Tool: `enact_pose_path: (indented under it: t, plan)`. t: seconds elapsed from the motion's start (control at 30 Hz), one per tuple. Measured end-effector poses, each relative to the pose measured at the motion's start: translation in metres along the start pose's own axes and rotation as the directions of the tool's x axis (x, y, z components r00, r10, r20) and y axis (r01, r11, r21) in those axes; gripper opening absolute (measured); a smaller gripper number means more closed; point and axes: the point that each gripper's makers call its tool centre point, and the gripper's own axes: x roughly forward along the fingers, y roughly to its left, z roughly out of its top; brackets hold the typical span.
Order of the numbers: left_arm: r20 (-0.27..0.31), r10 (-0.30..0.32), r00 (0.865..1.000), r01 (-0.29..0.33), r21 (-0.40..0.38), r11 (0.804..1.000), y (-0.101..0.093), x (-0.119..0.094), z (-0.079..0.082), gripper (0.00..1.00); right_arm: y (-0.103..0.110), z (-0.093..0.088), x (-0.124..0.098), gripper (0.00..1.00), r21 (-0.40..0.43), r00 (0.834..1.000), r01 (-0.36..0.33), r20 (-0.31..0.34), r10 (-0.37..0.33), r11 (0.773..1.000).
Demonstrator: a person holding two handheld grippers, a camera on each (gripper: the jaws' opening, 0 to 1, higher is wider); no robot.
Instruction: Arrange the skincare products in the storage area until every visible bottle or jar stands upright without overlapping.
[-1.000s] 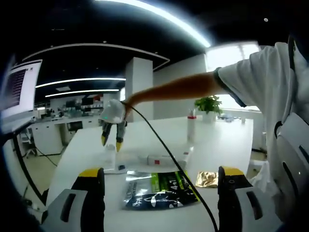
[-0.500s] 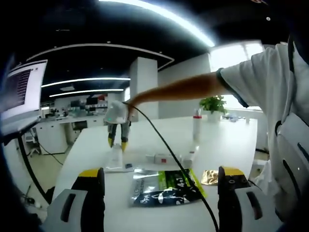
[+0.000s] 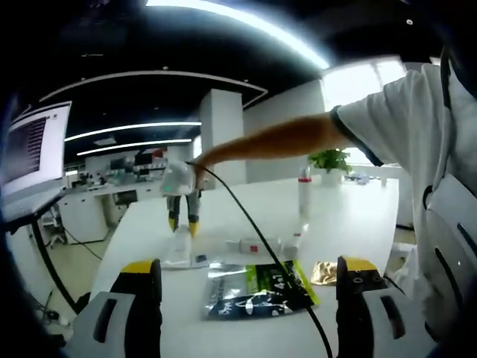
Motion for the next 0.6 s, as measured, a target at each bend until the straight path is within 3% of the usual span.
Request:
enact_pose_path:
  t: [0.3, 0.6]
  plan:
    - [0.007, -0.004, 1.000, 0.004, -0.009, 1.000, -0.0015, 0.0015, 0.0009, 0.99, 0.0003, -0.0015, 0.0007, 0.33, -0.012, 1.000, -0.003, 0.006, 0.004, 1.000]
    - [0.015, 0.004, 1.000, -0.004, -0.012, 1.000, -0.0021, 0.0004, 0.0024, 0.99, 0.0002, -0.0041, 0.0008, 0.31, 0.038, 0.999, -0.012, 0.038, 0.010, 0.999]
